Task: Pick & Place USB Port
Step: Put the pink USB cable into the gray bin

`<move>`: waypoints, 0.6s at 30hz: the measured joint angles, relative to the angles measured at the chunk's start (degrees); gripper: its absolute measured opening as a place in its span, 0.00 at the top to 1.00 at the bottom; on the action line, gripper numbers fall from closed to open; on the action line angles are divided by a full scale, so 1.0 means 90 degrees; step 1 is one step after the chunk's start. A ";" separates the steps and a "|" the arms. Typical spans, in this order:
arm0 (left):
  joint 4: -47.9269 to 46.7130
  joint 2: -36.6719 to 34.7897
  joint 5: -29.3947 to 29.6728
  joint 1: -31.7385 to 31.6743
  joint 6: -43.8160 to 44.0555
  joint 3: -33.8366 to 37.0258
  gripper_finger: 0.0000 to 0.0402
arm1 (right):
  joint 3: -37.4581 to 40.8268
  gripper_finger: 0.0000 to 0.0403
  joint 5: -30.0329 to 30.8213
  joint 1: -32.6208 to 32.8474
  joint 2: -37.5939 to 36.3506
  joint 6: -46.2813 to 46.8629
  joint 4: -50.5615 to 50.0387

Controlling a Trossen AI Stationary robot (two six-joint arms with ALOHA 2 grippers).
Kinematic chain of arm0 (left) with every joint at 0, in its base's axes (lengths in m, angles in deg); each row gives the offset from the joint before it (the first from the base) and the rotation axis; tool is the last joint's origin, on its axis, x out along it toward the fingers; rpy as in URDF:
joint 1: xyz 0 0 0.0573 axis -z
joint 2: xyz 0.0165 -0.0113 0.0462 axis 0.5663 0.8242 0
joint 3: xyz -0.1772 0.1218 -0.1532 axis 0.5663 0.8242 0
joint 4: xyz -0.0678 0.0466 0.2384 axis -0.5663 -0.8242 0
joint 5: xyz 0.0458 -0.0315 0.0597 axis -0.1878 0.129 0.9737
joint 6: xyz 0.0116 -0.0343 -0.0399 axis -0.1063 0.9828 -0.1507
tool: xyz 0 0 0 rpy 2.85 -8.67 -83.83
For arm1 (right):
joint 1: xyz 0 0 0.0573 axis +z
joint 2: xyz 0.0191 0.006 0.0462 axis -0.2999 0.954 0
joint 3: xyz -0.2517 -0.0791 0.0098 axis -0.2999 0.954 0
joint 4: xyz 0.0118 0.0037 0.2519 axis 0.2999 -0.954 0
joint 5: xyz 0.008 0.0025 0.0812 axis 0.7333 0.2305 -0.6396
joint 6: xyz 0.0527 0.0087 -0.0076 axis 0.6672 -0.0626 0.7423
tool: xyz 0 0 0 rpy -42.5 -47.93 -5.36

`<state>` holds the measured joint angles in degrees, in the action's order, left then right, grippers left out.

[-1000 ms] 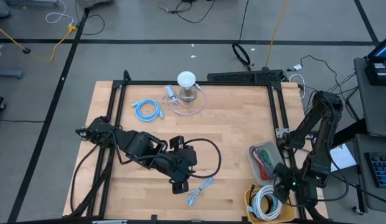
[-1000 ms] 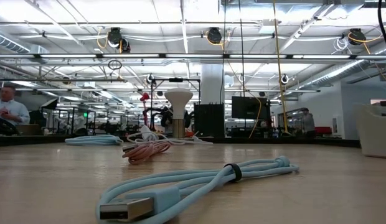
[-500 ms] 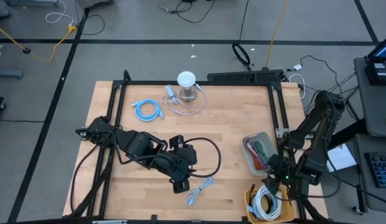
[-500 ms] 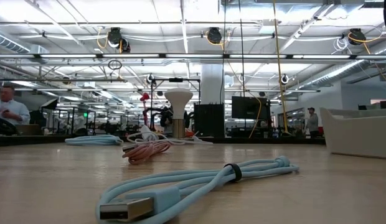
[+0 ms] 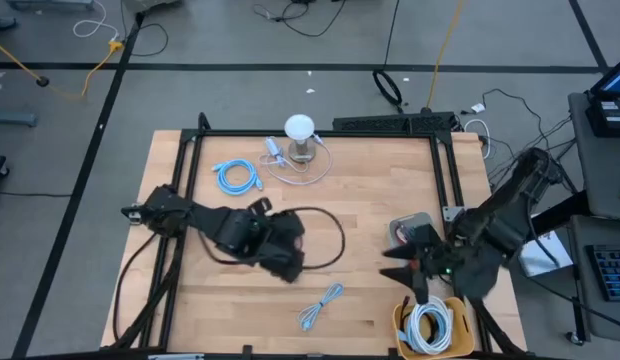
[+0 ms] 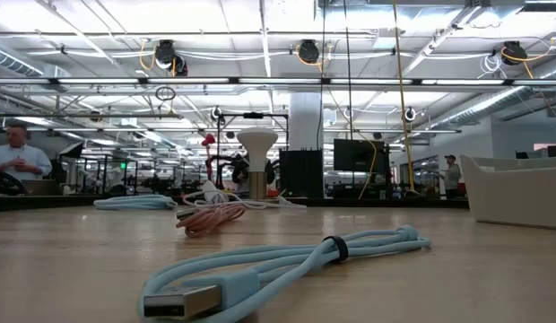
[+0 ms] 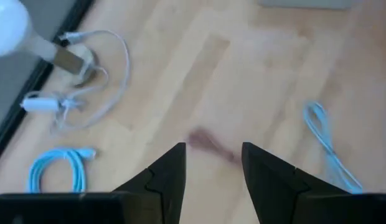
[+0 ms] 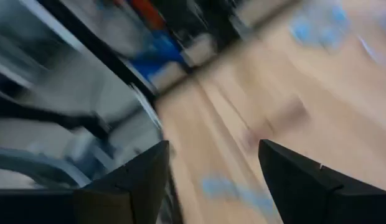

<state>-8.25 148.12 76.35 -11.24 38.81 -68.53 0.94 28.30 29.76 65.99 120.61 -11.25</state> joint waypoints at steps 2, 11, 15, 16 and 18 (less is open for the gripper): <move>0.0346 -0.0347 -0.0009 -0.0103 0.0092 0.0896 0.60 | -0.0077 0.43 -0.0076 -0.0289 0.0000 -0.1299 0.1244; 0.0996 -0.1769 -0.0498 -0.0199 0.1474 0.4760 0.60 | -0.0079 0.55 -0.0324 -0.0868 0.0000 -0.3566 0.2840; 0.2022 -0.2479 -0.0946 -0.0178 0.2538 0.6307 0.60 | -0.0079 0.58 -0.0427 -0.1041 0.0007 -0.3669 0.2352; 0.2435 -0.2678 -0.1040 -0.0170 0.2860 0.6703 0.60 | -0.0079 0.58 -0.0504 -0.1101 0.0010 -0.3648 0.2110; 0.3083 -0.3172 -0.1155 -0.0168 0.3601 0.7426 0.61 | -0.0079 0.59 -0.0515 -0.1247 0.0012 -0.3345 0.1566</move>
<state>19.50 119.57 65.95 -12.76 71.22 -1.69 0.23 23.67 18.54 66.09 90.51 2.84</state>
